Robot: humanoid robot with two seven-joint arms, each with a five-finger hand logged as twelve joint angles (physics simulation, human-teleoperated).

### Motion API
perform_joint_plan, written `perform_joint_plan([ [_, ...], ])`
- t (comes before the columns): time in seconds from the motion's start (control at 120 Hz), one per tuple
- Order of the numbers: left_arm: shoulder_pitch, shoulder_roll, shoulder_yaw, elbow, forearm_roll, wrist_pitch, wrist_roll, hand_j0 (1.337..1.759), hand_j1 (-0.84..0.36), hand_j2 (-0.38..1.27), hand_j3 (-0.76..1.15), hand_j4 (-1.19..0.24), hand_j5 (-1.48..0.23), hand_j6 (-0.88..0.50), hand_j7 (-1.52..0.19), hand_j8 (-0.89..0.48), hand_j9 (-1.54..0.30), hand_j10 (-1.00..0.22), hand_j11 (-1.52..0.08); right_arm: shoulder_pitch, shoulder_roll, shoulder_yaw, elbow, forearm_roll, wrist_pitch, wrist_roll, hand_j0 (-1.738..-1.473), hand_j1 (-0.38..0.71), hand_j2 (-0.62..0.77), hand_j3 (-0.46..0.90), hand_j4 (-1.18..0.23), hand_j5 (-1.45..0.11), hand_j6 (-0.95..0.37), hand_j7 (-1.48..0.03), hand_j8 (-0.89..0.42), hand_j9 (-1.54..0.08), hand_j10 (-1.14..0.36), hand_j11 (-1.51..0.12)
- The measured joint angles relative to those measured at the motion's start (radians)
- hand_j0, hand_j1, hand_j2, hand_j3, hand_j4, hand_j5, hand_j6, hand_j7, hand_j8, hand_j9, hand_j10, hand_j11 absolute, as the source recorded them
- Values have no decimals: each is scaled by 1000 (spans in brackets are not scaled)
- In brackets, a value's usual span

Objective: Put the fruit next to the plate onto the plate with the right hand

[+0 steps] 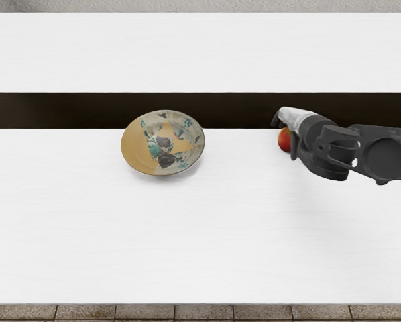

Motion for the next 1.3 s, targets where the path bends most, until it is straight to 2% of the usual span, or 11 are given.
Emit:
perform_joint_plan([
  [0.567, 0, 0, 0, 0, 0, 0, 0, 1658, 349, 0, 0, 0, 0, 0, 0, 0, 0, 0, 0, -13, -1, -1, -17, -1, 0, 0, -1657, 203, -86, 0, -476, -594, -447, -604, -458, -597, -474, -597],
  [0.742, 0, 0, 0, 0, 0, 0, 0, 1658, 349, 0, 0, 0, 0, 0, 0, 0, 0, 0, 0, -16, 2, -1, -25, -1, 0, 0, -1654, 223, -2, 0, -552, -706, -433, -709, -430, -711, -550, -711],
  [0.983, 0, 0, 0, 0, 0, 0, 0, 1658, 349, 0, 0, 0, 0, 0, 0, 0, 0, 0, 0, -16, 2, 6, -32, 3, 2, -1, -1652, 230, 14, 0, -599, -815, -397, -794, -387, -814, -600, -813],
  [1.3, 0, 0, 0, 0, 0, 0, 0, 1658, 349, 0, 0, 0, 0, 0, 0, 0, 0, 0, 0, -1, -4, 49, -39, 3, 4, -1, -1651, 231, 38, 0, -630, -867, -382, -840, -370, -872, -628, -872],
])
